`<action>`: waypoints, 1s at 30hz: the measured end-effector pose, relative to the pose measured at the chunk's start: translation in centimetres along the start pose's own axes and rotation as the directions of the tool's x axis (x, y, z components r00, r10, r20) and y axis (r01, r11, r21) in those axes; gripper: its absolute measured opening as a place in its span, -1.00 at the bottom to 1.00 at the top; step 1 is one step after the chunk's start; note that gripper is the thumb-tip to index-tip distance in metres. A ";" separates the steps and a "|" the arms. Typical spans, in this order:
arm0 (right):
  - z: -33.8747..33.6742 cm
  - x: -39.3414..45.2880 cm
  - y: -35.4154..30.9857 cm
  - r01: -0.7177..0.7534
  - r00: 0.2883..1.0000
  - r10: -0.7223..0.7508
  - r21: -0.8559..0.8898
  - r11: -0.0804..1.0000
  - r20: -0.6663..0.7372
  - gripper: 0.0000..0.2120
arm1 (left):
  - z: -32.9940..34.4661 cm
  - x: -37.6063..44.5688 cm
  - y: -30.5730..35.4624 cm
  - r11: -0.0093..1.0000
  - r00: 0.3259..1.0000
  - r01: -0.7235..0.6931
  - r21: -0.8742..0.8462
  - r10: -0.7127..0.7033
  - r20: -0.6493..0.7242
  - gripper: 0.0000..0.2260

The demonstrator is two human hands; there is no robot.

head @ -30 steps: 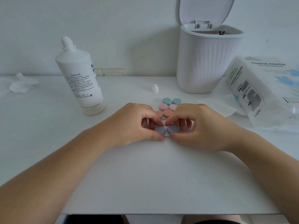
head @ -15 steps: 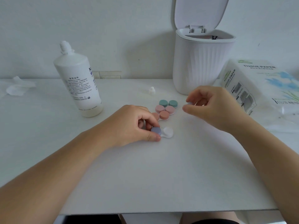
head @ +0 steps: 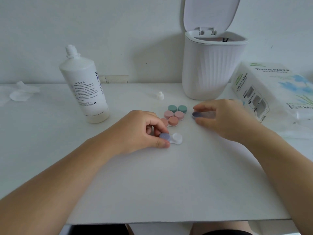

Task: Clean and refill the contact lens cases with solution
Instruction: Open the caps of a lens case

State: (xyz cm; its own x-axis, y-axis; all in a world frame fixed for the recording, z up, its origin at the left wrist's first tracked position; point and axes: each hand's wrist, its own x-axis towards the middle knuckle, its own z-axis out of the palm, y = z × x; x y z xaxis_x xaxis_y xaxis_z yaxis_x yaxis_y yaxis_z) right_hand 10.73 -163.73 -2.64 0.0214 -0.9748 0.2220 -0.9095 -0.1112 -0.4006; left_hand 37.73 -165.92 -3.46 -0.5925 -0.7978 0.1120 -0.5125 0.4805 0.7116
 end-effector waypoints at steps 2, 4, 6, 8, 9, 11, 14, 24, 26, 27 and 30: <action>0.0 -0.1 -0.3 0.013 1.000 -0.013 0.007 1.000 -0.020 -0.72 | 0.0 0.0 0.1 1.000 1.000 0.003 0.009 -0.003 -0.006 -0.81; -0.3 -0.3 -0.8 0.095 0.991 -0.090 0.047 0.994 -0.100 -0.81 | 0.0 0.0 0.2 1.000 1.000 0.007 0.013 -0.007 -0.008 -0.80; -0.7 -0.8 -1.5 0.204 0.976 -0.188 0.173 0.963 -0.107 -0.91 | 0.0 -0.1 0.2 1.000 1.000 0.012 0.016 -0.012 -0.008 -0.80; -0.8 -1.5 -2.4 0.249 0.963 -0.268 0.333 0.909 0.013 -0.91 | 0.0 0.0 0.2 1.000 1.000 0.014 0.027 -0.013 -0.008 -0.80; -0.6 -1.7 -2.8 0.244 0.951 -0.298 0.383 0.891 0.086 -0.87 | 0.0 0.0 0.2 0.999 1.000 0.015 0.029 -0.015 -0.007 -0.80; -0.1 -1.9 -3.0 0.234 0.932 -0.319 0.388 0.891 0.170 -0.80 | 0.0 0.1 0.2 1.000 1.000 0.014 0.023 -0.013 -0.004 -0.79; 0.3 -1.8 -3.0 0.219 0.936 -0.294 0.335 0.916 0.193 -0.74 | 0.0 0.0 0.2 1.000 1.000 0.013 0.024 -0.013 0.006 -0.79; 1.0 -1.8 -3.5 0.223 0.936 -0.286 0.284 0.933 0.205 -0.86 | 0.0 -0.1 0.4 0.999 1.000 0.014 0.034 -0.014 0.011 -0.79; 1.1 -1.8 -3.5 0.221 0.936 -0.287 0.292 0.930 0.205 -0.87 | -0.1 -0.2 0.3 0.999 1.000 0.002 0.033 -0.003 0.027 -0.75; 1.1 -1.9 -3.5 0.219 0.935 -0.287 0.298 0.929 0.207 -0.86 | -0.1 -0.2 0.3 0.999 0.999 -0.012 0.043 0.011 0.034 -0.75; 1.1 -1.8 -3.4 0.203 0.936 -0.278 0.314 0.928 0.216 -0.86 | -0.1 -0.2 0.4 0.998 0.999 -0.037 0.055 0.035 0.037 -0.79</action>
State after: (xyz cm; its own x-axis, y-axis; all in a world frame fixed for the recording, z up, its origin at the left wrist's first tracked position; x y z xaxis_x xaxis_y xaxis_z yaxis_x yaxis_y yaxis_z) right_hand 14.22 -161.80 -2.69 0.3625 -0.9233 0.1271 -0.7089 -0.3617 -0.6055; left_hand 37.70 -165.56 -3.18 -0.6329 -0.7662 0.1113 -0.5234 0.5293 0.6677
